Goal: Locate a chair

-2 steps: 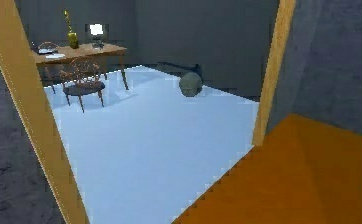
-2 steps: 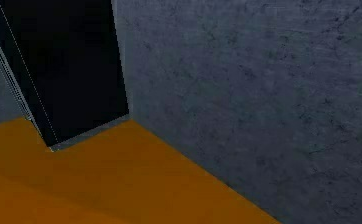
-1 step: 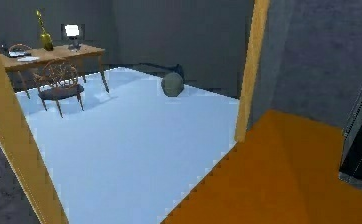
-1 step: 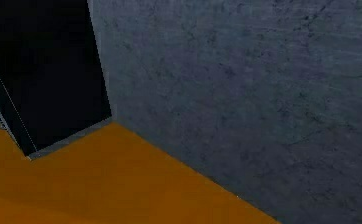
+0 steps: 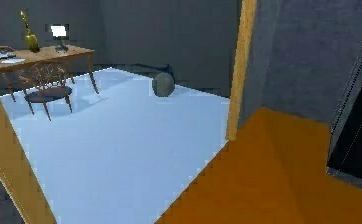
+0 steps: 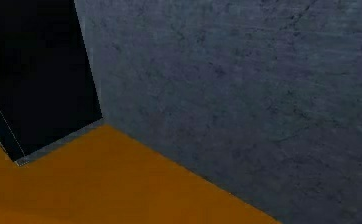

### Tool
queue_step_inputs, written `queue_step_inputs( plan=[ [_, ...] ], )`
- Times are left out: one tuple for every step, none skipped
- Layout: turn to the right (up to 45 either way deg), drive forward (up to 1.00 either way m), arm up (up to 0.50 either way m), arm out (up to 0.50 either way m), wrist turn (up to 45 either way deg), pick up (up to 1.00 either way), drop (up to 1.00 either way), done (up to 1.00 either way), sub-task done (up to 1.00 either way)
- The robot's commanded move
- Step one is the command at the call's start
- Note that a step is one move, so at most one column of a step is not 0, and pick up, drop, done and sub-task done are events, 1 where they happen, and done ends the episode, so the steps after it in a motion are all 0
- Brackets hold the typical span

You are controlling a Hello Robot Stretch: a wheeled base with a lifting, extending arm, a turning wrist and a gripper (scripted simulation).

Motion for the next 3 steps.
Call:
queue_step_inputs(
  plan=[
    [45.0, 0.00, 0.00, 0.00, 0.0, 0.00, 0.00, 0.00, 0.00],
    [9.0, 0.00, 0.00, 0.00, 0.0, 0.00, 0.00, 0.00, 0.00],
    [0.0, 0.45, 0.00, 0.00, 0.0, 0.00, 0.00, 0.00, 0.00]
  ],
)
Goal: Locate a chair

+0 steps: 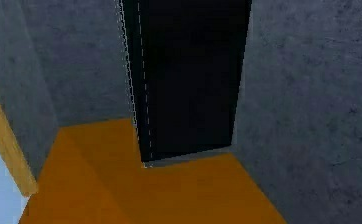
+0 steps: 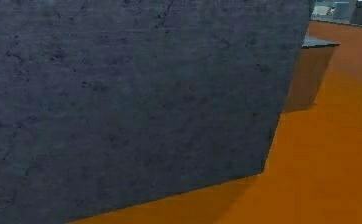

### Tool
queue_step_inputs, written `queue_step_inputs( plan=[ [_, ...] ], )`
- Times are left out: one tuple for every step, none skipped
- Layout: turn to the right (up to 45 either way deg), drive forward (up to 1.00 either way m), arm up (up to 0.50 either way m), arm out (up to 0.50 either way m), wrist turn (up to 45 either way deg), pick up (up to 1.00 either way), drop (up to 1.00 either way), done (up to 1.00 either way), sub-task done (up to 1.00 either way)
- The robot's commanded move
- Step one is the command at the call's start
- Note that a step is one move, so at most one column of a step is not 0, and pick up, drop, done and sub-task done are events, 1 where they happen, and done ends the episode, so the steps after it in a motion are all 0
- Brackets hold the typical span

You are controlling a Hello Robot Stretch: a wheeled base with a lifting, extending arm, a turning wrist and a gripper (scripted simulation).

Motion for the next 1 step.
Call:
queue_step_inputs(
  plan=[
    [-45.0, 0.00, 0.00, 0.00, 0.0, 0.00, 0.00, 0.00, 0.00]
  ],
)
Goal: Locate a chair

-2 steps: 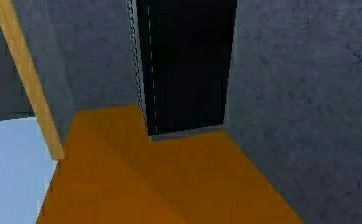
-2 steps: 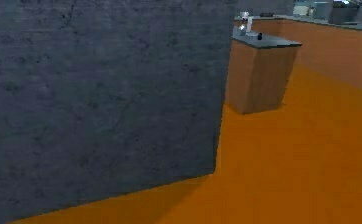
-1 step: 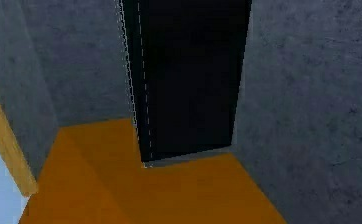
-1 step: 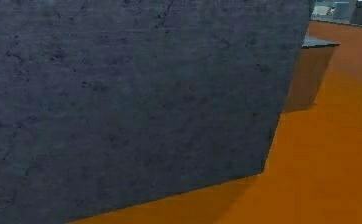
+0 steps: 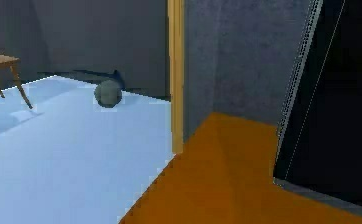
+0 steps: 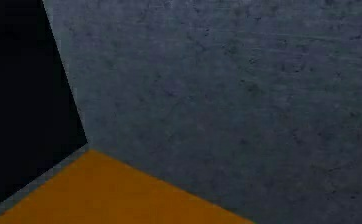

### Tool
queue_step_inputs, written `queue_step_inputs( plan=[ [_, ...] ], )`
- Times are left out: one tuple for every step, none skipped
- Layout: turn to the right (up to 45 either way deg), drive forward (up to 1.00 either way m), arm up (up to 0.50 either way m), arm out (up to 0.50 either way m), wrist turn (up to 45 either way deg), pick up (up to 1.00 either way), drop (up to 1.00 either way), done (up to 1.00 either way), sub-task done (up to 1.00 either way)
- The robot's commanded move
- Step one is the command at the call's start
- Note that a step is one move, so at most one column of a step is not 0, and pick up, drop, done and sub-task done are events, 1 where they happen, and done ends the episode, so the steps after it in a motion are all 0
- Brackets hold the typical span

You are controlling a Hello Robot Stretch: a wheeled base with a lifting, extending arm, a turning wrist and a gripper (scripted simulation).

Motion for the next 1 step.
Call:
queue_step_inputs(
  plan=[
    [-45.0, 0.00, 0.00, 0.00, 0.0, 0.00, 0.00, 0.00, 0.00]
  ],
)
